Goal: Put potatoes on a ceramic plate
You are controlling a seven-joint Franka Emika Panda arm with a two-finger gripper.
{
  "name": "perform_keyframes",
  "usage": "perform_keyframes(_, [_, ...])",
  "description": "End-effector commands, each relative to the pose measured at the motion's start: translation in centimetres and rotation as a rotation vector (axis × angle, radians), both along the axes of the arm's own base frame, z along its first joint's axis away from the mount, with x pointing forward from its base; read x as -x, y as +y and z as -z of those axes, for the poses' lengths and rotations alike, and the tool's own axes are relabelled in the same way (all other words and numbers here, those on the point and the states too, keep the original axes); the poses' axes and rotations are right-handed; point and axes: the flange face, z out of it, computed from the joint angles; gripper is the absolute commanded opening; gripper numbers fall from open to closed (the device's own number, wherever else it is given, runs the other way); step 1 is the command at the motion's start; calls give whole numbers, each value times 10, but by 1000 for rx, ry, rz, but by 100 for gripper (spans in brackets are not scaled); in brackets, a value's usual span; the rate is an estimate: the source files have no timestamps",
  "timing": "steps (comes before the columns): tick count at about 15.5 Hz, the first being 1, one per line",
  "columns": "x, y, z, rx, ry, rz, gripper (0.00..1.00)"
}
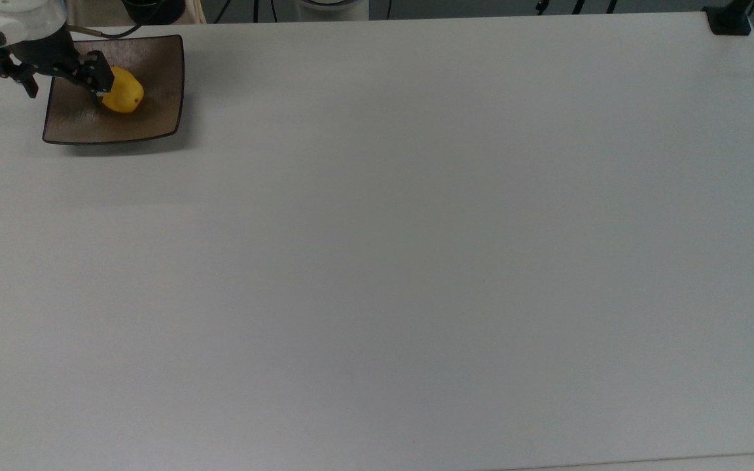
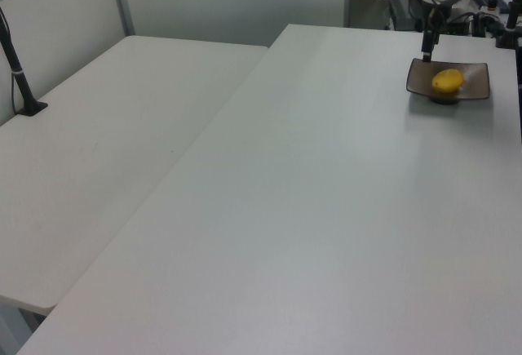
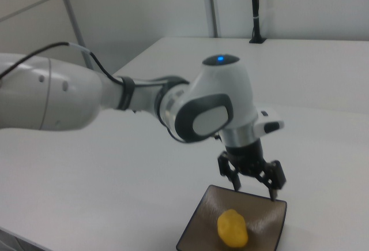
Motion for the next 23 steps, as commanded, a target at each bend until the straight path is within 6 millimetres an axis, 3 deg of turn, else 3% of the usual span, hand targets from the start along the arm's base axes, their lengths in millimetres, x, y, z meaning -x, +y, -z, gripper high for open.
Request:
perform_keyframes(1, [2,31,-41,-131,-24,38,100])
perform_keyframes(5, [-3,86,-61,-208,3,49,100])
perform_keyframes(8, [-15,134,-65,-222,22,92,100])
perform_keyframes(11, [-12,153,-94,-230,4,165,100])
perform_keyframes(14, [-12,193,-129,-240,21,170,100])
perform_keyframes(18, [-8,261,-156,-241,56,105,100])
perform_keyframes(21, [-10,304,-157,-219,53,83,100])
perform_keyframes(23, [-11,314,-157,-204,47,72,100])
